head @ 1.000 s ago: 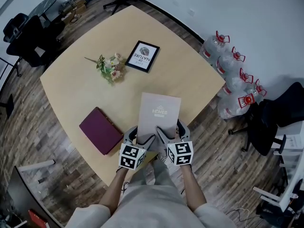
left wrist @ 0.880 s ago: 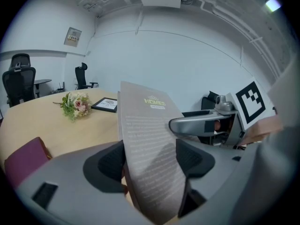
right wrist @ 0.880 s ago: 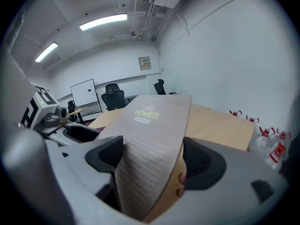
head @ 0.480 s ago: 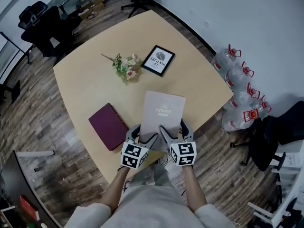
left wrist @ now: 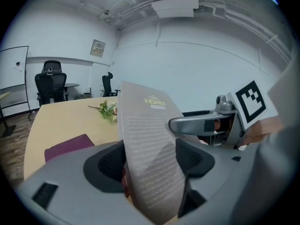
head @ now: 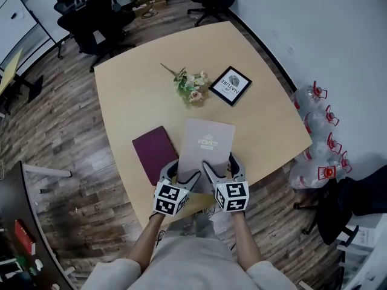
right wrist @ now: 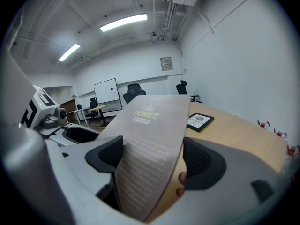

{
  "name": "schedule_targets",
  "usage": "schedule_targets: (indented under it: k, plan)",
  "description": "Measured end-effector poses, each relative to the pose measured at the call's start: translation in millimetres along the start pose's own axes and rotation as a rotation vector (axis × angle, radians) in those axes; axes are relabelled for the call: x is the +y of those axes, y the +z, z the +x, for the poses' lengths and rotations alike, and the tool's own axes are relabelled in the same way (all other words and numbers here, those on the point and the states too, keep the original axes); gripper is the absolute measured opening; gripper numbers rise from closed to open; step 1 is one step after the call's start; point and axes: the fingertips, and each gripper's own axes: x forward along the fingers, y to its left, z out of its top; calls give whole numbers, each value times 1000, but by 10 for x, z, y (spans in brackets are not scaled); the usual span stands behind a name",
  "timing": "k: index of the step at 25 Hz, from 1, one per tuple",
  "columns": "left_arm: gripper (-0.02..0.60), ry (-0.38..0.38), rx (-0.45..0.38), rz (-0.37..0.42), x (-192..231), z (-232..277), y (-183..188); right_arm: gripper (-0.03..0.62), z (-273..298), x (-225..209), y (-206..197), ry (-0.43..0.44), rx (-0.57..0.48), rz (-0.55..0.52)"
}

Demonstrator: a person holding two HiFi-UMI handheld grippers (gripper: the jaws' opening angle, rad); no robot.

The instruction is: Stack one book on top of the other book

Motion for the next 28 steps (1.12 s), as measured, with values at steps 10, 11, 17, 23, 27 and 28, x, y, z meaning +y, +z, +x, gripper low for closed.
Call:
schedule_targets:
  k: [10,11,17,23,27,28]
  plan:
    - [342,133,-33,-78,476,-378,-82,400,380,566,115,143,21,-63]
    - [342,145,-35,-84,507,-407,-93,400,408,608,119,155,23,-67]
    - [342,210,-50,-132,741,-625,-179,400,590,939,147,227,36,-100]
    - [342,265,-53,-173,965,-825,-297,400,758,1259,123,287,58,-124]
    - [342,290,-56,-201,1084,-918,-387,400,856,1429,79,315,76,-133]
    - [342,295,-56,-209,1110,-935,-414,400,880,1466,64,320,81,-136]
